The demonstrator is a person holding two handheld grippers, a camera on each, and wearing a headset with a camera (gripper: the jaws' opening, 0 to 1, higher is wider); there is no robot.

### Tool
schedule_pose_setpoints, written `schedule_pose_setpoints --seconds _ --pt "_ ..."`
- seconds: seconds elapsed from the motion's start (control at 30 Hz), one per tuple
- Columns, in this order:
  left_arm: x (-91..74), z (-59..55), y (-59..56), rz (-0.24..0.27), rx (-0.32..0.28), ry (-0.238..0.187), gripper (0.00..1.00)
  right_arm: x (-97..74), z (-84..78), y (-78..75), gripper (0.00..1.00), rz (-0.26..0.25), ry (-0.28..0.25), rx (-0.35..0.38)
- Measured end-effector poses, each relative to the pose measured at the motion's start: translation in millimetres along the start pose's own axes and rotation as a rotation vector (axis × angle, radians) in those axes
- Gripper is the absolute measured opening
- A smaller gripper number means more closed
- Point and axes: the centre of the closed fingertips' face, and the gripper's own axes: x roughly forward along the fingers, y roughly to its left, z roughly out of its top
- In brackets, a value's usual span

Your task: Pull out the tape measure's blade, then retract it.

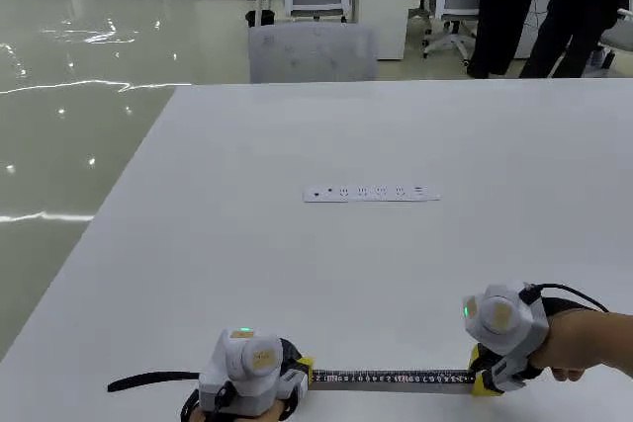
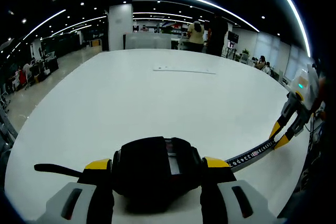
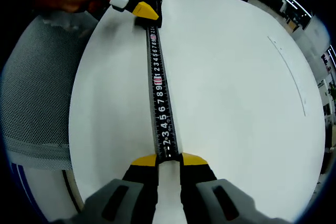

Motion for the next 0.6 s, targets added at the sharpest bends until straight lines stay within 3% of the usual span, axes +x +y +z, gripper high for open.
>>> schedule_pose_setpoints --seconds 0.37,0.6 --pt "0.2 -1.4 -2.3 -0.018 0.005 0.018 0.63 6.5 22.9 3.9 0.13 0.019 -0.034 0.010" --pt "0.7 -1.6 -3.0 -0.020 0.004 0.019 0.63 8.1 27.5 2.0 0.13 0.013 -0.049 0.013"
